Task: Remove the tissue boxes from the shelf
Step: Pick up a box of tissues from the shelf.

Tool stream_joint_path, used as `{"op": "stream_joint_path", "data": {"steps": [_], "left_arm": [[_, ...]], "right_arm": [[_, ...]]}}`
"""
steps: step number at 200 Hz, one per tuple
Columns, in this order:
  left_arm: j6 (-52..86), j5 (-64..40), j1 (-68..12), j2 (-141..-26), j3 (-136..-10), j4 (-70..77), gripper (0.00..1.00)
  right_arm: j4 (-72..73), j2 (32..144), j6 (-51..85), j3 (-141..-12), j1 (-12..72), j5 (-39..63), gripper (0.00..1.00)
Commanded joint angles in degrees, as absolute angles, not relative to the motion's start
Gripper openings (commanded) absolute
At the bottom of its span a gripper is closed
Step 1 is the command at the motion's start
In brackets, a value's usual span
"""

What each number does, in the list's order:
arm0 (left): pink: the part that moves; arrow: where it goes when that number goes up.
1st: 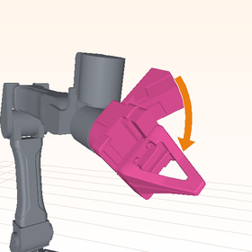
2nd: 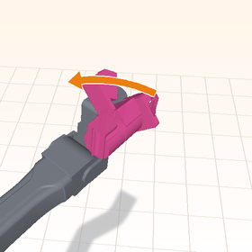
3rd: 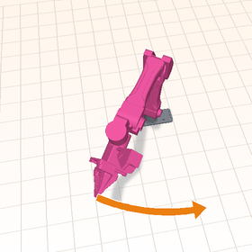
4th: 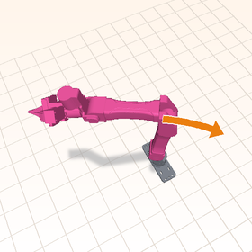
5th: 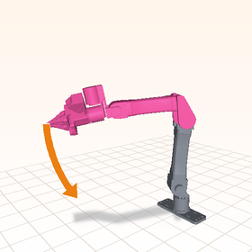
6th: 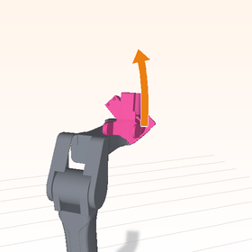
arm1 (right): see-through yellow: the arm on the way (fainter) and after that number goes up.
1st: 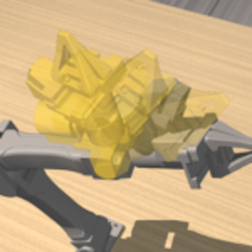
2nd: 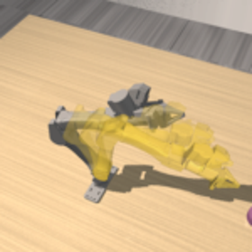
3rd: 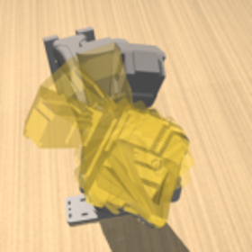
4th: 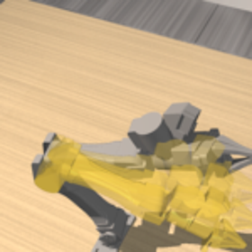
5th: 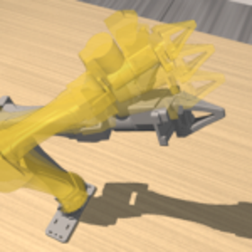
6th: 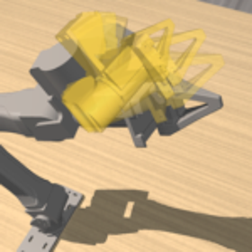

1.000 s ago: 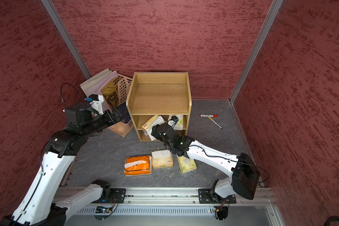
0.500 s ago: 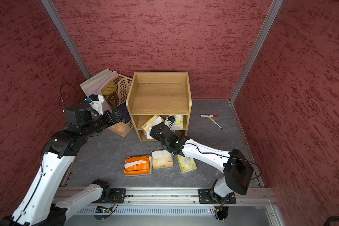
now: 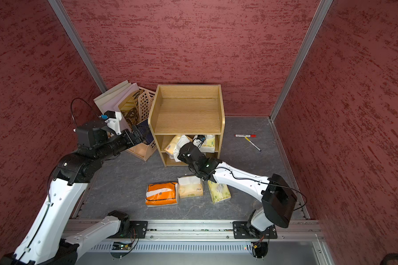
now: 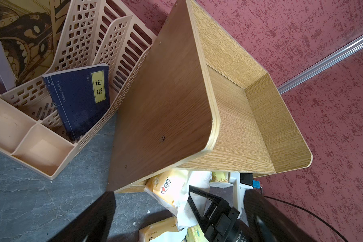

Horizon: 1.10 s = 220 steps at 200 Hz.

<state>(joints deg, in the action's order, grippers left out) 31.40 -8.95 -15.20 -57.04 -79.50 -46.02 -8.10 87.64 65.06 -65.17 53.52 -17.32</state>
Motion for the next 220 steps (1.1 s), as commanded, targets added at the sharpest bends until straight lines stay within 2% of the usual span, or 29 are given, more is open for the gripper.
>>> {"op": "stream_joint_path", "data": {"steps": [1, 55, 127, 190, 220], "left_arm": [[30.01, -8.85, -14.52, -57.02, -81.18, -45.74, 1.00], [28.92, -8.29, -12.93, -56.66, -81.87, -46.87, 1.00], [27.70, -8.55, -9.05, -56.07, -82.53, -48.52, 1.00], [28.34, -10.32, -3.64, -54.65, -82.13, -50.09, 1.00], [29.17, -11.23, -2.99, -53.46, -81.13, -50.28, 1.00]], "right_arm": [[-9.61, 85.65, 63.23, -65.71, 53.07, -18.90, 0.00], [-10.14, 80.24, 62.70, -62.52, 53.09, -16.74, 0.00], [-12.71, 73.03, 58.12, -59.80, 53.44, -6.98, 0.00], [-18.87, 69.89, 55.18, -57.96, 56.02, -0.45, 0.00], [-29.37, 65.03, 54.79, -55.68, 56.80, -1.37, 0.00]]}}
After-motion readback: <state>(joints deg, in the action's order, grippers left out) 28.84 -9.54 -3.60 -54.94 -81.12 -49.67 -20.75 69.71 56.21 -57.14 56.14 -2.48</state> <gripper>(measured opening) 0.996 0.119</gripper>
